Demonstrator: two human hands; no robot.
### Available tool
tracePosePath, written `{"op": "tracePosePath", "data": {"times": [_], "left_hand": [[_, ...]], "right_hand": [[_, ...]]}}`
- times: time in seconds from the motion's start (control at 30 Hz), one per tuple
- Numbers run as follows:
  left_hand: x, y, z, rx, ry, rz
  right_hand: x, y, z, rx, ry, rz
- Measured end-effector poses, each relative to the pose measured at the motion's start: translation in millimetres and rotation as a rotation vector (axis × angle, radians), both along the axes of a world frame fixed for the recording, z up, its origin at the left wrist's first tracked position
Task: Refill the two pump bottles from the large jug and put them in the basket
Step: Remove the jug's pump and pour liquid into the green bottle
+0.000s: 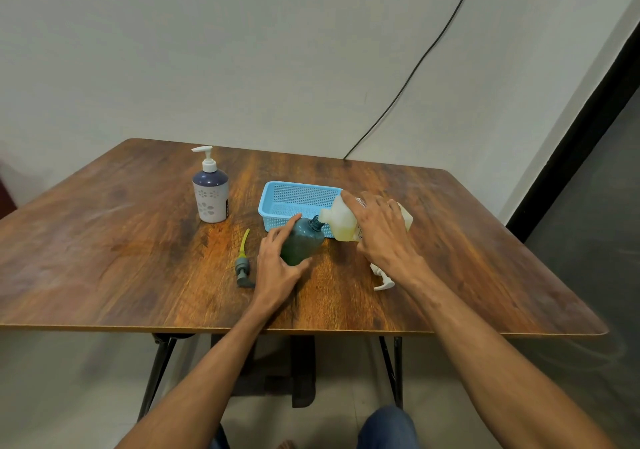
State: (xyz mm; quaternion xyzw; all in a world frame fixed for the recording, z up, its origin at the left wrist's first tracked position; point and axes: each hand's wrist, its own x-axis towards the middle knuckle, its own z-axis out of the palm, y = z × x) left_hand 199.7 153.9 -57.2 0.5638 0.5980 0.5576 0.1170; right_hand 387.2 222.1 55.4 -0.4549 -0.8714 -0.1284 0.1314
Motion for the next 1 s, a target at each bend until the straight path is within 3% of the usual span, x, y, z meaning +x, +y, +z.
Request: {"op": "tracePosePath", "data": {"times": [1.0], "left_hand": [[0.8, -1.9, 1.3, -0.004, -0.002, -0.003]], "right_hand": [[-0.3, -0.7, -0.2, 0.027, 0.004, 0.005]]}}
